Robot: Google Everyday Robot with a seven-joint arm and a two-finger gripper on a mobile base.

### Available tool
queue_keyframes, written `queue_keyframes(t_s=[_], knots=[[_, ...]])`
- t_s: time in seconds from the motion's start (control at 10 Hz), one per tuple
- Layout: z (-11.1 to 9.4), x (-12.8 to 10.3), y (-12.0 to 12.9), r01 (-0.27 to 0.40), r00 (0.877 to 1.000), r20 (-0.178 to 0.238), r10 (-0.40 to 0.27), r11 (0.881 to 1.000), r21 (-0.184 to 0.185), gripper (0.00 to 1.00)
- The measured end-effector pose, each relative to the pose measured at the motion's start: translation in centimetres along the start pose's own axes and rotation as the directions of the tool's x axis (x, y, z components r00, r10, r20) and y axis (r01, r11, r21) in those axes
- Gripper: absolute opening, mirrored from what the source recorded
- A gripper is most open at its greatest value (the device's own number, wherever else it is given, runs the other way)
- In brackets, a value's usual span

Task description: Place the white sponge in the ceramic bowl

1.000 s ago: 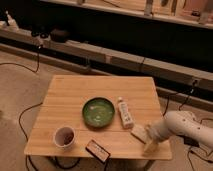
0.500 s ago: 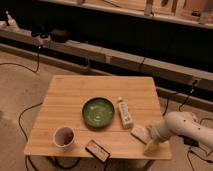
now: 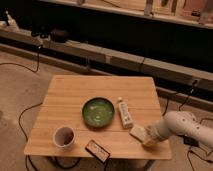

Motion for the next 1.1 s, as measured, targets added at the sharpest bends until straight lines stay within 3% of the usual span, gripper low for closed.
queue_keyframes(t_s=[0.2,0.4,0.6,0.9,1.1], knots=[[-0.6,0.1,-0.1,0.010,1.000,-0.015,-0.010,1.000,0.001,0.01],[-2.5,0.1,-0.3,0.016,1.000,-0.019,-0.016,1.000,0.014,0.01],[-5.9,0.3,-0.8,0.006,1.000,-0.004,-0.005,0.999,0.043,0.01],[-10.0,0.2,-2.4,-0.014,0.999,0.044,0.010,0.995,0.095,0.01],[-10.6,-0.9,-3.4,-0.030,0.993,0.116,0.019,0.996,0.090,0.01]])
